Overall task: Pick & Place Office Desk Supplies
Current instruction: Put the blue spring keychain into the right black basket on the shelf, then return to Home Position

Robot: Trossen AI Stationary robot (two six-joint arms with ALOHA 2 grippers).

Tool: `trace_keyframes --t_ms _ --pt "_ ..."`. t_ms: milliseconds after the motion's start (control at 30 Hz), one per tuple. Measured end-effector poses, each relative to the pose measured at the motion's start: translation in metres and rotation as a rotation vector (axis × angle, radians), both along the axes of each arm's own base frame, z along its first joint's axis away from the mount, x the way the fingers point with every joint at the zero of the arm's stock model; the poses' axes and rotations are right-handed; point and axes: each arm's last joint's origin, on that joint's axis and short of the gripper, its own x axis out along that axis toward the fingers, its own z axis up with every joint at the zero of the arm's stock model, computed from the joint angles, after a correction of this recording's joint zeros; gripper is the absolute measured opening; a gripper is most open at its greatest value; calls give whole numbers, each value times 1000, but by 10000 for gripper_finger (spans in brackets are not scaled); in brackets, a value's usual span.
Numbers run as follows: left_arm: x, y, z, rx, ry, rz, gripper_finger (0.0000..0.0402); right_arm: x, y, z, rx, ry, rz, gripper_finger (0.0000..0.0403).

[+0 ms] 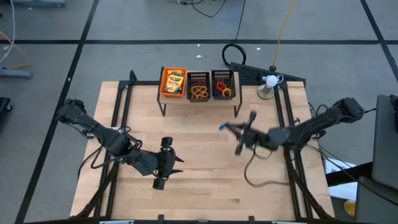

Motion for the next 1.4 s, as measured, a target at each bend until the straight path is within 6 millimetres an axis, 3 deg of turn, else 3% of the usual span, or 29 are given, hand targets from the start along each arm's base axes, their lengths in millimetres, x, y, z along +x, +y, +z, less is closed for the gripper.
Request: trace_keyframes --t_ms 167,333,567,733,900,1100,1267,1400 --pt "0 0 0 0 -1 0 149 -8 -48 19 -43 -66 -182 4" --pt "0 0 0 0 -1 1 150 -10 -89 25 -10 -135 -177 4" --pt "1 0 2 -9 -20 0 150 -7 -138 12 94 -140 -190 4" --pt "2 1 2 -5 -21 2 150 -3 -162 -4 145 -97 -240 4" --pt "5 6 2 -4 -21 21 149 3 -173 -15 158 -72 -264 28" --pt "9 15 2 -4 -21 52 150 7 -171 -16 165 -79 -184 128" --pt "12 20 2 68 -29 24 149 2 -168 -8 283 -173 -171 204" --pt "14 19 6 61 -72 18 149 -4 -153 2 391 -202 -1 239"
